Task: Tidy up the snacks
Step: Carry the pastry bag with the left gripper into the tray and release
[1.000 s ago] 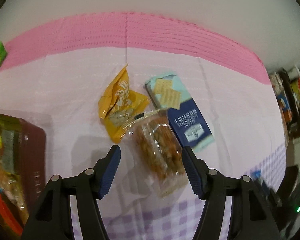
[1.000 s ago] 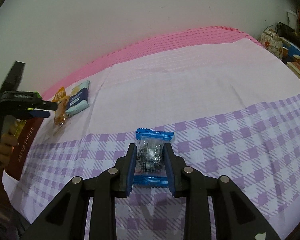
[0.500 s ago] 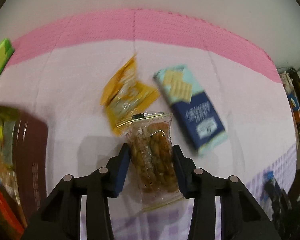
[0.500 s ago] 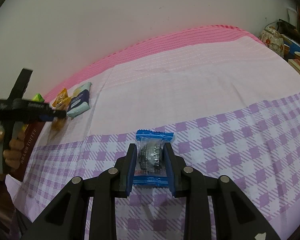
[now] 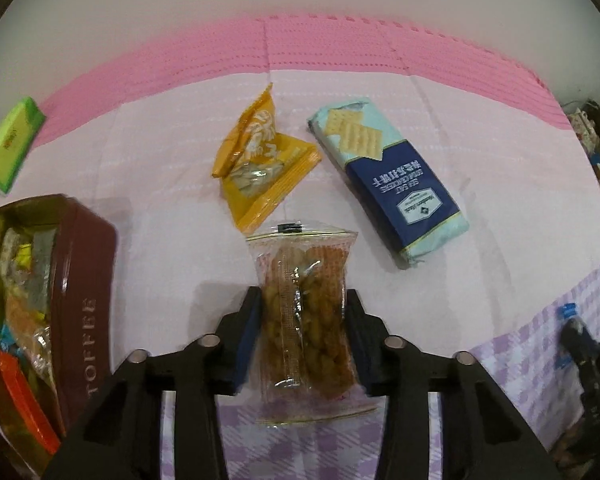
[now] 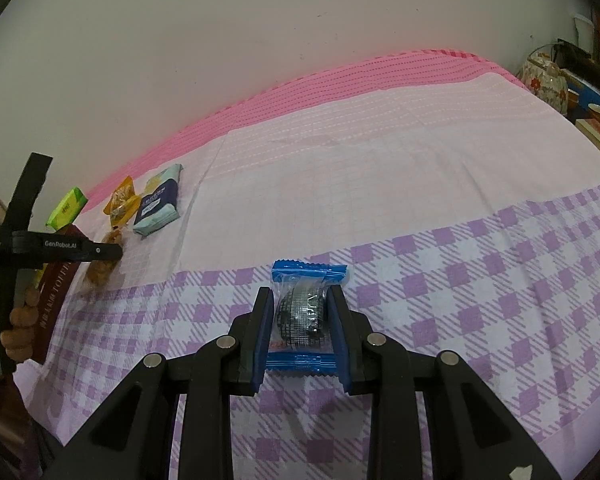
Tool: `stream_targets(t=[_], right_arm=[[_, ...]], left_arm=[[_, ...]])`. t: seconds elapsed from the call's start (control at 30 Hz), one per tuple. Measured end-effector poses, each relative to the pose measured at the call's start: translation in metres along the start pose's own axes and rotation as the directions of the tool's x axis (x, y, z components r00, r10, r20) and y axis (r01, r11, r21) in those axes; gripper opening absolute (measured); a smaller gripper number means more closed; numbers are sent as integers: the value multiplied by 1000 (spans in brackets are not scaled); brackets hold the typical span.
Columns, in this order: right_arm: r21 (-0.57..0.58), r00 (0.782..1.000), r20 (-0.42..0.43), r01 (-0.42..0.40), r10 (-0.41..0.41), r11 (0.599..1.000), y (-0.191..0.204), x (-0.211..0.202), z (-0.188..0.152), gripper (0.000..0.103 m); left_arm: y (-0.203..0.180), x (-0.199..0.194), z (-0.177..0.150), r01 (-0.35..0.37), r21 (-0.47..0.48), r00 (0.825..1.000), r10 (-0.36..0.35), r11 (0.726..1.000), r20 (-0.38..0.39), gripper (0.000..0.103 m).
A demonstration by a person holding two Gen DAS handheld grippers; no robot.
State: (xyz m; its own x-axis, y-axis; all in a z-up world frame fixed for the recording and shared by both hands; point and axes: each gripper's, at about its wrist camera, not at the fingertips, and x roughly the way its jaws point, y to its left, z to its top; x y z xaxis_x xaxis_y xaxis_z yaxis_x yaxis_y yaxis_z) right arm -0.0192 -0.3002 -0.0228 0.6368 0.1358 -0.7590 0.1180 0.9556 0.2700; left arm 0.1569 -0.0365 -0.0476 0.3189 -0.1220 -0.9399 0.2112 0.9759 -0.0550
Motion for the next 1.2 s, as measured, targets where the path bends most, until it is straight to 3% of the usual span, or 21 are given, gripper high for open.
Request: stream_targets(t=[0.2, 0.43, 0.5, 0.83, 1.2], right_arm=[[-6, 1000, 0, 14, -14, 1000, 3, 1, -1, 27], [-13, 999, 1, 35, -35, 999, 6, 2, -1, 27], [-20, 999, 0, 45, -45, 999, 7, 2, -1, 27], [-40, 996, -2, 84, -84, 996, 14, 4, -2, 27], [-63, 992, -3, 122, -123, 990, 19, 7, -4, 27]], left_arm=[[-8, -23, -35, 6, 34, 999, -7, 999, 41, 40], [16, -103, -73, 106, 20, 984, -108, 994, 141, 40], [28, -125, -81, 108, 11, 979, -108, 994, 172, 40], [93, -170, -105, 0, -63, 965, 16, 998, 261, 40], [147, -154, -117, -72, -112, 964, 98, 991, 247, 40]])
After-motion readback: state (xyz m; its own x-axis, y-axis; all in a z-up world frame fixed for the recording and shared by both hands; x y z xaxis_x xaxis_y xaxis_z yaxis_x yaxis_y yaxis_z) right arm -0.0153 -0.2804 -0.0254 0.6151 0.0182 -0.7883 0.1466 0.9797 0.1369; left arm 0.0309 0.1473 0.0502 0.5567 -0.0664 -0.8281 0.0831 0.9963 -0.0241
